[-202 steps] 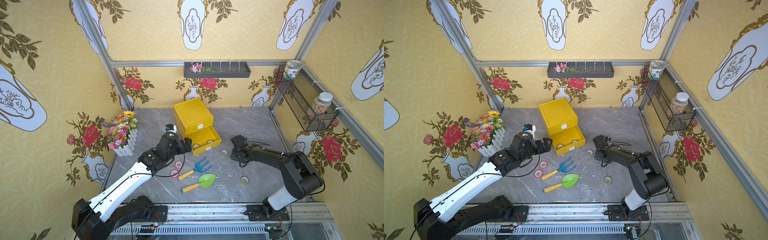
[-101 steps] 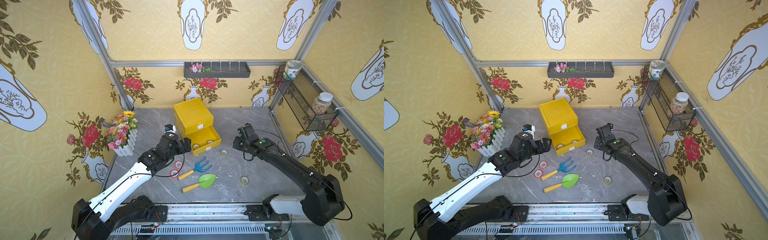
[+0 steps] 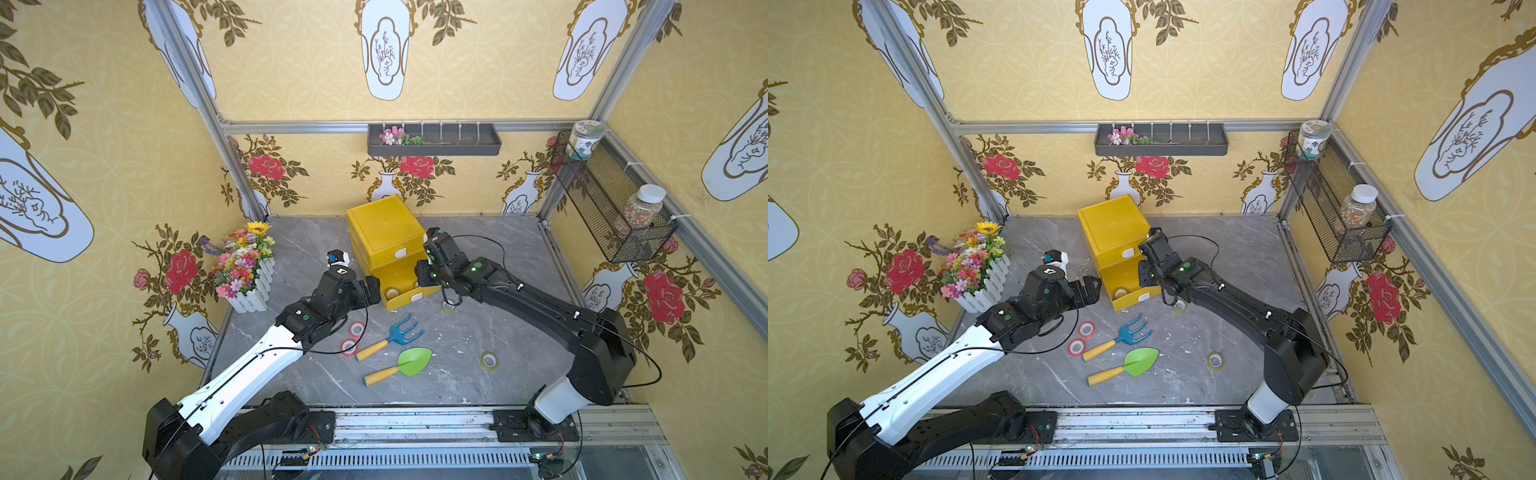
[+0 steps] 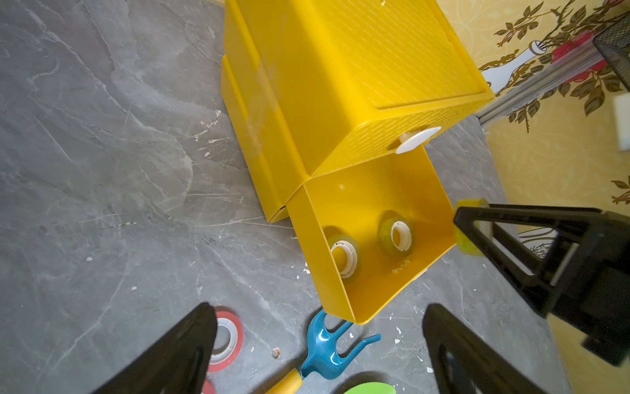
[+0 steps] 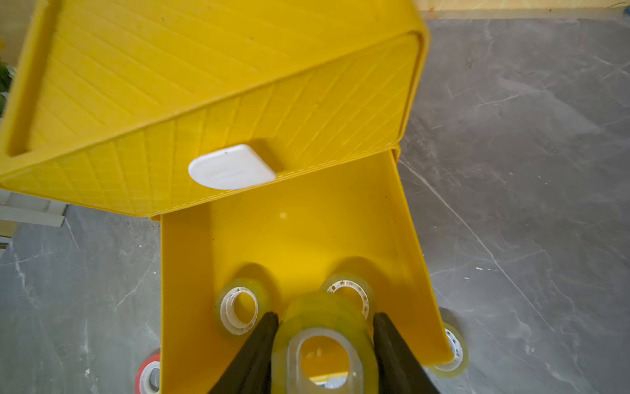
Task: Place the transparent tape into the drawer according to color
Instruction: Place the tape in the drawer.
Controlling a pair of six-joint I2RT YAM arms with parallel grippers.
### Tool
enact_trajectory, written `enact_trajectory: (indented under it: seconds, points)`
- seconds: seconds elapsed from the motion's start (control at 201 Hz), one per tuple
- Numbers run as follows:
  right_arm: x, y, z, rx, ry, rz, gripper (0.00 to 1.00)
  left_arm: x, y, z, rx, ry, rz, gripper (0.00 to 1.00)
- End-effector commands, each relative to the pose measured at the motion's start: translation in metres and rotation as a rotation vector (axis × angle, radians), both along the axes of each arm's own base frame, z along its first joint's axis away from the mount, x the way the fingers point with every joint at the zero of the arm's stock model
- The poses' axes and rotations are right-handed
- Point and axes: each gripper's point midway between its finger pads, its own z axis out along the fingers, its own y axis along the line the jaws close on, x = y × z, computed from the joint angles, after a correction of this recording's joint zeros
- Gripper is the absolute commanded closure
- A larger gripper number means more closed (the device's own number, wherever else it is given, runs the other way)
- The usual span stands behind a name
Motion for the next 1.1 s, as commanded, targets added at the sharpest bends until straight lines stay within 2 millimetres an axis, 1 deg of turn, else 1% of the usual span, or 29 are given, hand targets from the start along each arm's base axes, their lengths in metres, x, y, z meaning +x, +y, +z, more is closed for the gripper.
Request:
enact_trajectory:
  seconds: [0.0,0.169,0.269,0.334,0.528,0.622,0.677,0.772,0.782,0.901,0.956,1.006,1.095]
  points:
    - [0.015,0.008,-0.003,-0.016,-0.03,0.001,0.57,0.001,-0.001,0.0,-0.002,-0.006,-0.002,0.0]
    - [0.02,0.006,-0.028,-0.069,0.032,-0.024,0.51,0.002,-0.003,0.0,-0.001,0.001,-0.012,0.0]
    - [0.02,0.004,-0.036,-0.084,0.055,-0.038,0.47,0.002,-0.006,-0.001,0.0,0.009,-0.026,0.0]
    - [0.021,0.003,-0.037,-0.084,0.059,-0.041,0.44,0.002,-0.008,-0.003,0.001,0.017,-0.031,0.0]
    - [0.022,0.005,-0.027,-0.063,0.04,-0.042,0.34,0.002,-0.01,-0.007,-0.002,0.033,-0.039,0.0]
    - [0.021,0.003,-0.015,-0.04,0.018,-0.051,0.28,0.002,-0.012,-0.007,-0.005,0.037,-0.044,0.0]
    - [0.019,0.0,-0.004,-0.02,-0.005,-0.065,0.25,0.002,-0.015,-0.007,-0.012,0.041,-0.054,0.0]
    - [0.015,-0.013,0.011,-0.007,-0.044,-0.106,0.22,0.001,-0.024,-0.007,-0.036,0.06,-0.092,0.0]
    - [0.015,-0.014,0.015,0.0,-0.052,-0.108,0.21,0.001,-0.026,-0.007,-0.039,0.063,-0.1,0.0]
    - [0.004,-0.038,0.024,0.015,-0.077,-0.185,0.2,-0.003,-0.05,-0.006,-0.084,0.097,-0.205,0.0]
    - [-0.002,-0.054,0.025,0.03,-0.082,-0.232,0.19,-0.007,-0.066,-0.007,-0.1,0.11,-0.254,0.01]
    - [-0.008,-0.072,0.023,0.04,-0.083,-0.278,0.19,-0.013,-0.084,-0.007,-0.102,0.116,-0.308,0.01]
    - [-0.016,-0.112,0.013,0.042,-0.056,-0.394,0.18,-0.023,-0.118,-0.013,-0.072,0.134,-0.396,0.01]
